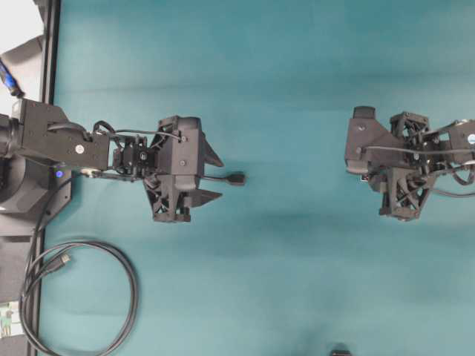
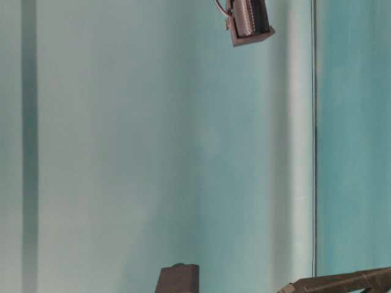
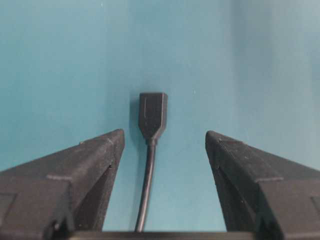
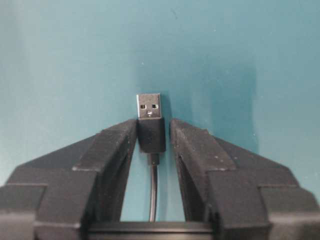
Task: Insert the USB using both arms.
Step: 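Close the left gripper on the socket and the right on the plug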
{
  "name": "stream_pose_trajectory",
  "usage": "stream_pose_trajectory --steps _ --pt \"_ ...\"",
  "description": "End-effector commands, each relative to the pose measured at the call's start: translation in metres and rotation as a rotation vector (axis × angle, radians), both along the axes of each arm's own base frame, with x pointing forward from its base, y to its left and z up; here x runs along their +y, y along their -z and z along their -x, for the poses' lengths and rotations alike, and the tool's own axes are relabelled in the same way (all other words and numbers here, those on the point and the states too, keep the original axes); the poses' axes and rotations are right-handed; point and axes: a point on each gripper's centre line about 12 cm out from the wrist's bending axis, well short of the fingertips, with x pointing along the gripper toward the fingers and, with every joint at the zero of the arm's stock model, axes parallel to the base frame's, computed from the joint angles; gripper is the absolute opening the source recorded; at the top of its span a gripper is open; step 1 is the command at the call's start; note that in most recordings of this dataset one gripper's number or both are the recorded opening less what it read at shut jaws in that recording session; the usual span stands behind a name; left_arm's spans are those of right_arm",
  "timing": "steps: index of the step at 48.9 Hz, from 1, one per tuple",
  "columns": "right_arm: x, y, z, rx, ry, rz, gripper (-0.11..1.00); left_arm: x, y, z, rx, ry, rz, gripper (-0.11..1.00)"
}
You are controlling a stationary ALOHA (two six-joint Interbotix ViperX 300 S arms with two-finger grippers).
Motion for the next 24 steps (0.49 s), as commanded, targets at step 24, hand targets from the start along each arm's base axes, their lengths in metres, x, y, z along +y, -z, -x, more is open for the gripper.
stream_pose_trajectory --steps 24 --pt "0.01 0.002 0.01 0.096 -0.039 0.013 0.25 -0.001 0.007 -0.017 0.01 0.022 -0.017 0.75"
